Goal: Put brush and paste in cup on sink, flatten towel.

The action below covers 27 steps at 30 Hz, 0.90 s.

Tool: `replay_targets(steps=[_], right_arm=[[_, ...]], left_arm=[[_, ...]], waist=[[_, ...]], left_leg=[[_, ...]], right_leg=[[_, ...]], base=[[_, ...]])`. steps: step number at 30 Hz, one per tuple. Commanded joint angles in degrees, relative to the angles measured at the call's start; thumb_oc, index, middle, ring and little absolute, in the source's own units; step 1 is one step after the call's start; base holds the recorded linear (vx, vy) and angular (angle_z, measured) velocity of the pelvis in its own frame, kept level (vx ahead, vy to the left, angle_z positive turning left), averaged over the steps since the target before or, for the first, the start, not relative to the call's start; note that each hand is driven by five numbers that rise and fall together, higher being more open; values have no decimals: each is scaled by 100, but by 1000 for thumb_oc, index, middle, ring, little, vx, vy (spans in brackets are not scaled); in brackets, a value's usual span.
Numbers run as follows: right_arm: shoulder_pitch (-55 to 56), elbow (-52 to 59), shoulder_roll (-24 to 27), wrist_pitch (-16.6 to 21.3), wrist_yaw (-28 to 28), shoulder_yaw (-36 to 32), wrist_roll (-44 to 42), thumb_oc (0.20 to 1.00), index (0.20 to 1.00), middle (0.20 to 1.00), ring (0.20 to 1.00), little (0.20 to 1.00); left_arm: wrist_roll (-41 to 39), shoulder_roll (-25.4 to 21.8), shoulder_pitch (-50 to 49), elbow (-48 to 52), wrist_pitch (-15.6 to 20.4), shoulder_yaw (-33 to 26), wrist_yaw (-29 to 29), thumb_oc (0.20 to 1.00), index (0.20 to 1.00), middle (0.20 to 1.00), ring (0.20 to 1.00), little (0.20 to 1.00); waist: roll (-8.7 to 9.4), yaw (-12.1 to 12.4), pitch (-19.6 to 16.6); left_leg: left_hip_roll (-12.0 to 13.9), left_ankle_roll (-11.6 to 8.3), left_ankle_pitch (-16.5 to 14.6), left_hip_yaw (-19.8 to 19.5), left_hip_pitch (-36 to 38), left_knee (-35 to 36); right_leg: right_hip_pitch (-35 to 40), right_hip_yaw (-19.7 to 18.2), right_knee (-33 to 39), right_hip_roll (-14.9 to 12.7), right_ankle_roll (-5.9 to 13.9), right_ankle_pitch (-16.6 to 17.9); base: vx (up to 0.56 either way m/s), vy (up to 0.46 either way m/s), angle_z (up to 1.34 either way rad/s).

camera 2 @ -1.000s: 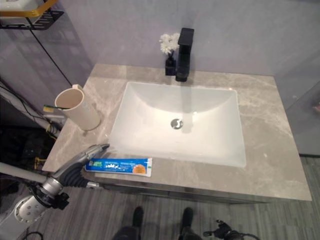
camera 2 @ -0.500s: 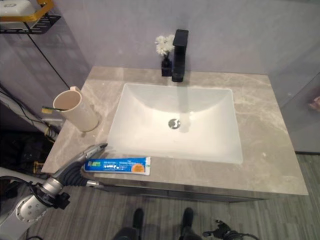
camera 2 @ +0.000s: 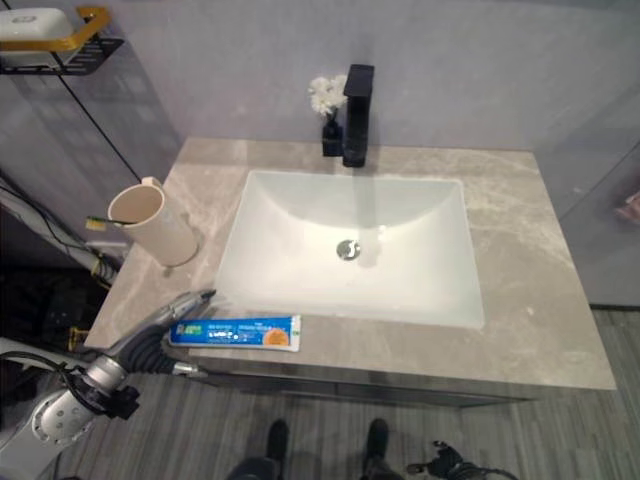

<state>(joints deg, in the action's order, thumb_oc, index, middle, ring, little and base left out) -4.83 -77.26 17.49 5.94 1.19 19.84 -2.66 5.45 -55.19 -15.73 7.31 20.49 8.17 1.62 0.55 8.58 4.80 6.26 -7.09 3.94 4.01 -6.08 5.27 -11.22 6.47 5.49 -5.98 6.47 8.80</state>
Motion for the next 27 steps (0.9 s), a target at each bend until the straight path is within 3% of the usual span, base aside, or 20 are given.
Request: replay_targets(steps=[1,7,22,27], right_arm=[[-232,-9,30,-26,99,53,-128,1000,1000,1000,1000,1000],[-202,-36,38,-38,105,45,-106,1000,1000,1000,1000,1000],[-220,-31,77,-35,156,39,-75,1000,1000,1000,1000,1000],[-230,-50,88,-45,165,40,-48,1000,1000,1000,1000,1000]], left_arm=[[62,4,-57,-232,-139,296,-226,878,878,878,878,878],[106,-57,-42,-194,-151,379,-301,777,777,777,777,777],[635,-318,132,-289,-114,628,-397,705,705,705,705,705],[704,-348,167,-333,-114,721,-442,740,740,740,740,740]], waist=[[130,-62,171],[109,-78,138],[90,-104,127],[78,-116,124]], left_leg=[[-9,128,134,-325,-272,-27],[-1,128,126,-316,-261,-27],[3,124,116,-292,-311,-27],[6,126,108,-280,-314,-27]], right_leg=[[340,-270,-49,-292,316,-117],[344,-263,-49,-295,321,-120],[288,-264,-49,-300,328,-114],[279,-275,-49,-303,330,-113]], base=[[0,0,0],[0,0,0],[0,0,0],[0,0,0]])
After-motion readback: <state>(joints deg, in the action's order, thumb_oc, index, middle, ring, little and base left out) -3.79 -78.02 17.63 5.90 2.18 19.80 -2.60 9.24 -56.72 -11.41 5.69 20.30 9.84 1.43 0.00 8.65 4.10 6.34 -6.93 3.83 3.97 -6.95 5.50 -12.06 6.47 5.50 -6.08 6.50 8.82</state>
